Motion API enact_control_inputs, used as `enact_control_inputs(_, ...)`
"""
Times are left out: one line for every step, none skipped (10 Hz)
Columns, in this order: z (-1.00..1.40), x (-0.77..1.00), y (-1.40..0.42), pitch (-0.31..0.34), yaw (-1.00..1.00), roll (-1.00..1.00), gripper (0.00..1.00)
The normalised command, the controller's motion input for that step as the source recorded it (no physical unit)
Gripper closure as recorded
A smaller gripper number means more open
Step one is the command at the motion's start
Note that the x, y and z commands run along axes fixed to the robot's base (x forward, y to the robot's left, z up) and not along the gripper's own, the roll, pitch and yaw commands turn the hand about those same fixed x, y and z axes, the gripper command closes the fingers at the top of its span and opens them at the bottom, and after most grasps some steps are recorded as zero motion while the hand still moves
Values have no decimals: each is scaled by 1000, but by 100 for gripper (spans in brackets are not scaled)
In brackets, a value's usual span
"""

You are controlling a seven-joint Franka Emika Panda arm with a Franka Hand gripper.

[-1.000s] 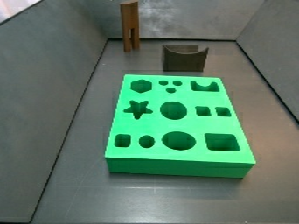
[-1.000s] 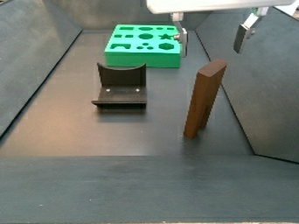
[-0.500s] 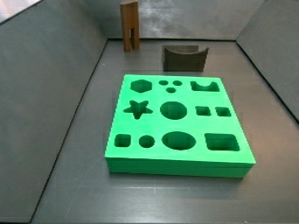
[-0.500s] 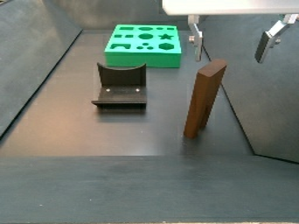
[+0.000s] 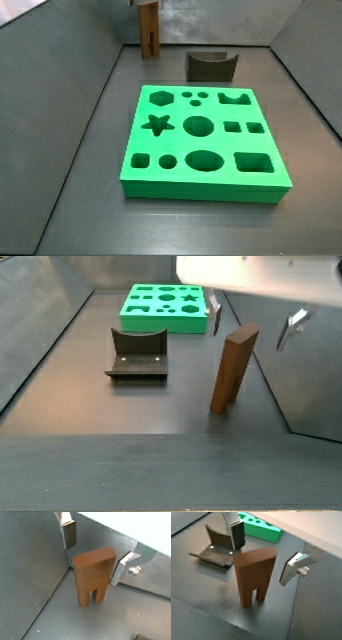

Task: Pick up the square-circle object. Move up. Rotate the square-circle object. Move to above the board. Insert the square-circle object.
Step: Pick up the square-circle object.

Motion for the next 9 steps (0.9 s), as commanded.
enact_control_inputs(-557, 0, 97, -131, -357, -249, 0)
enact_control_inputs(-603, 80, 80, -76, -311, -209, 0)
enact_control_inputs(-503, 57, 0, -46, -160, -79, 0)
enact_control_inputs(-51, 0, 0, -24, 0, 0, 0)
enact_control_inputs(0, 0, 0, 0, 0, 0, 0)
enact_control_inputs(0, 0, 0, 0, 0, 0, 100)
enact_control_inputs(0, 0, 0, 0, 0, 0, 100)
enact_control_inputs(0, 0, 0, 0, 0, 0, 100)
enact_control_inputs(0, 0, 0, 0, 0, 0, 100)
